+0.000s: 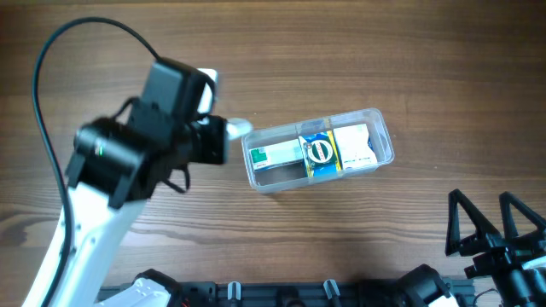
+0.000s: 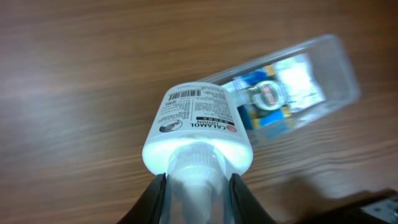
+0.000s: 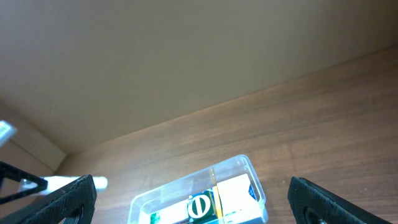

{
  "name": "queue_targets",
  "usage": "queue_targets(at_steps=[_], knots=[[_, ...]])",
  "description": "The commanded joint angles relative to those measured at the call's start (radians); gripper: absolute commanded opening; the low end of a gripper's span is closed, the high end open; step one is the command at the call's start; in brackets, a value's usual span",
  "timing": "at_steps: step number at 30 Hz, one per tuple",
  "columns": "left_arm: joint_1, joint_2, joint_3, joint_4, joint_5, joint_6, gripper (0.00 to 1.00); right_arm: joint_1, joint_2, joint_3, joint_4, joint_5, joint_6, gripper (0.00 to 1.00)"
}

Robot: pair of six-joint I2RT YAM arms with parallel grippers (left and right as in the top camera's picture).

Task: Pack container
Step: 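Carry the Calamol bottle over and lay it inside the container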

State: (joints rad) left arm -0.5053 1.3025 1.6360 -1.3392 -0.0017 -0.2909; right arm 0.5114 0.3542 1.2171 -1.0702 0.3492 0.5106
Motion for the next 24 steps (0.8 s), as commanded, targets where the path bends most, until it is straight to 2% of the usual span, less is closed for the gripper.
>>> queue_targets(at_steps=[1, 4, 10, 15, 24], knots=[[-0.121, 0.015, 0.012, 0.025, -0.06, -0.133, 0.1, 0.002, -0.004, -0.001, 0.002, 0.02, -0.011, 1.0], [-0.2, 0.092, 0.012, 0.049, -0.068, -0.187, 0.1, 0.002, -0.004, -0.001, 0.002, 0.019, -0.01, 1.0], [-0.307, 0.314, 0.012, 0.107, -0.067, -0.204, 0.1, 0.002, -0.004, -0.001, 0.002, 0.02, -0.011, 1.0], [-0.324, 0.48, 0.012, 0.139, -0.071, -0.204, 0.1, 0.002, -0.004, -0.001, 0.002, 0.02, -0.01, 1.0], [-0.323, 0.534, 0.012, 0.156, -0.071, -0.187, 0.16, 0.002, -0.004, -0.001, 0.002, 0.02, -0.01, 1.0]])
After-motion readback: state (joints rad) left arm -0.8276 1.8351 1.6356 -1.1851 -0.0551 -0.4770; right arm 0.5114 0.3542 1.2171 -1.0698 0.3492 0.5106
